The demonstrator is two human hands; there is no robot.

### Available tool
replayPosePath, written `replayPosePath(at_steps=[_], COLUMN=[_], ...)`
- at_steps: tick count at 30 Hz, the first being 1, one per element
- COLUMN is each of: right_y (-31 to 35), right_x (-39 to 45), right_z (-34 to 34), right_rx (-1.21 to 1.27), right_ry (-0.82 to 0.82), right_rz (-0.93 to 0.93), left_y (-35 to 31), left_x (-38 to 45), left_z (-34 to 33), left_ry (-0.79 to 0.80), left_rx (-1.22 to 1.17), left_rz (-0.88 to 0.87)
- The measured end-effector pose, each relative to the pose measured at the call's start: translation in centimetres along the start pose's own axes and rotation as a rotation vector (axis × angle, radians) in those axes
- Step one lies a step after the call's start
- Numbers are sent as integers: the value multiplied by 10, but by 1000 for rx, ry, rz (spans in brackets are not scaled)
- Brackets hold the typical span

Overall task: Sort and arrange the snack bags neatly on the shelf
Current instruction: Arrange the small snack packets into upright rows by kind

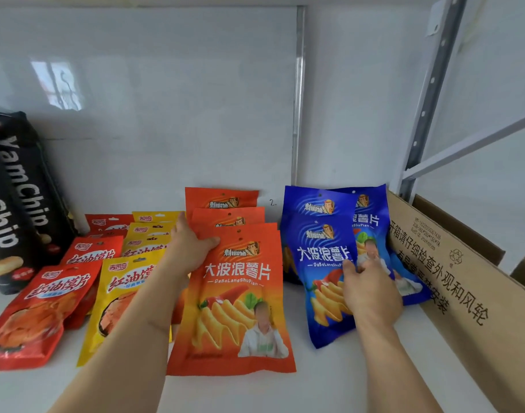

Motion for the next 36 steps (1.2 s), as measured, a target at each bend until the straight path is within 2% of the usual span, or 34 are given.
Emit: replayPosePath(at_steps=[3,5,8,11,13,20,30,36], right_y=[0,-1,-2,-3,-3,-5,-10,-11], right_x=[-2,-2,-1,-1,-1,1,1,3], right_z=[-2,-3,-4,-4,-5,-7,-8,7], right_rx=[-18,-19,-13,-21,-24,-18,-21,10], right_ry=[-1,0,6,-3,-2,-27,0,-36], right_rz=[-3,1,3,1,-1,-23,-61,-25], left_y=[-24,-44,-59,-51,-36,-35,-30,-34], left_x=[-21,-47,-95,-133,-136,-116,-86,-89], left_z=[6,6,-15,-44,-58,-53,-52,-53], left_ry=[-86,-113,-65,-59,-11,-108,-49,-77], left_rx=[408,533,710,840,905,902,933,910], left_rz=[-162,-258,-405,-527,-539,-662,-836,-847])
Point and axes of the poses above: each hand's wrist, its own x-axis towards the middle knuckle, its own z-axis out of the back of the hand, y = z × x, the point moved 7 cm from there along x, towards the middle knuckle, and after that the axes turned 2 degrees about -z, right-handed, at the moved point
